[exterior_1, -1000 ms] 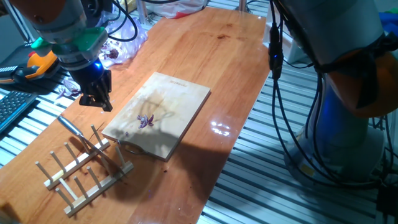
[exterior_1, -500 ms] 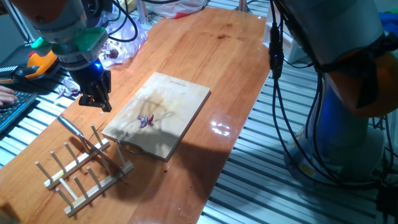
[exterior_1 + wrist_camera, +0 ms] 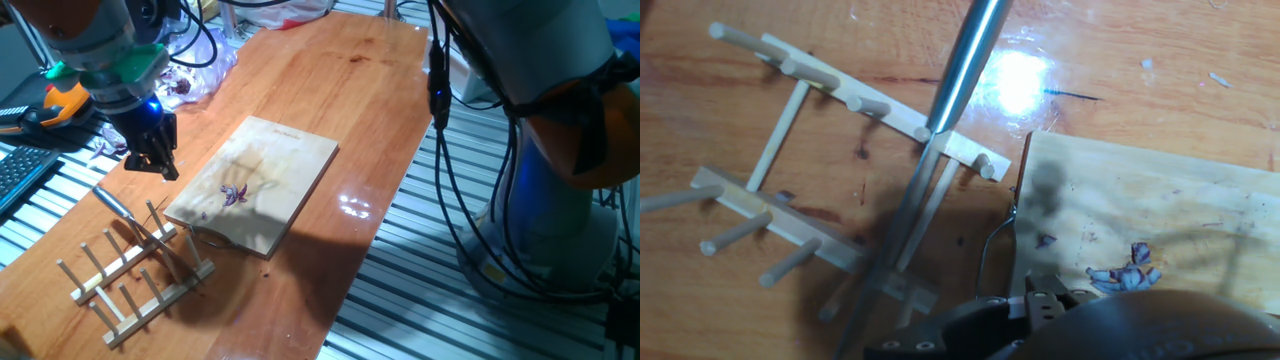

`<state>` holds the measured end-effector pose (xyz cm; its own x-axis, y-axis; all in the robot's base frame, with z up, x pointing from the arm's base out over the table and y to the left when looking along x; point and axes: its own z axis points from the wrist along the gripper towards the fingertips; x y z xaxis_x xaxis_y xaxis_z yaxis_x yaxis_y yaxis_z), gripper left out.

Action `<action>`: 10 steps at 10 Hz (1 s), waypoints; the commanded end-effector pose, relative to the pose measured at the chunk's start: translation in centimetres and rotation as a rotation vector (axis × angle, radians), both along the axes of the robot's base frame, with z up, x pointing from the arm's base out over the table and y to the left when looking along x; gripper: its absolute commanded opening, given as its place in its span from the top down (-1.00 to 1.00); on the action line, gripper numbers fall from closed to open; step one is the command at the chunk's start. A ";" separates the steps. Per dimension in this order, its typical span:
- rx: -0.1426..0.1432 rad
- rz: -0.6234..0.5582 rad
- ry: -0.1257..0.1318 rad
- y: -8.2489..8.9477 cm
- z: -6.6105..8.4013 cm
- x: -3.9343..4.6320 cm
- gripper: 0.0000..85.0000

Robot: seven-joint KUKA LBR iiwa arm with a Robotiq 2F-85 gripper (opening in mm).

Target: Chop the onions

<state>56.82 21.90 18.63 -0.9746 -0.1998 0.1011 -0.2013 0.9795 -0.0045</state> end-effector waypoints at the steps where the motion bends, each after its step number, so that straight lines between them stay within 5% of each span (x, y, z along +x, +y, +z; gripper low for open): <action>1: 0.028 -0.010 0.024 -0.1 0.0 0.02 1.00; 6: 0.073 -0.032 0.055 0.3 0.0 0.35 1.00; 10: 0.061 -0.052 0.057 0.3 0.0 0.47 1.00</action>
<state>57.31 22.23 18.63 -0.9772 -0.1537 0.1467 -0.1455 0.9872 0.0648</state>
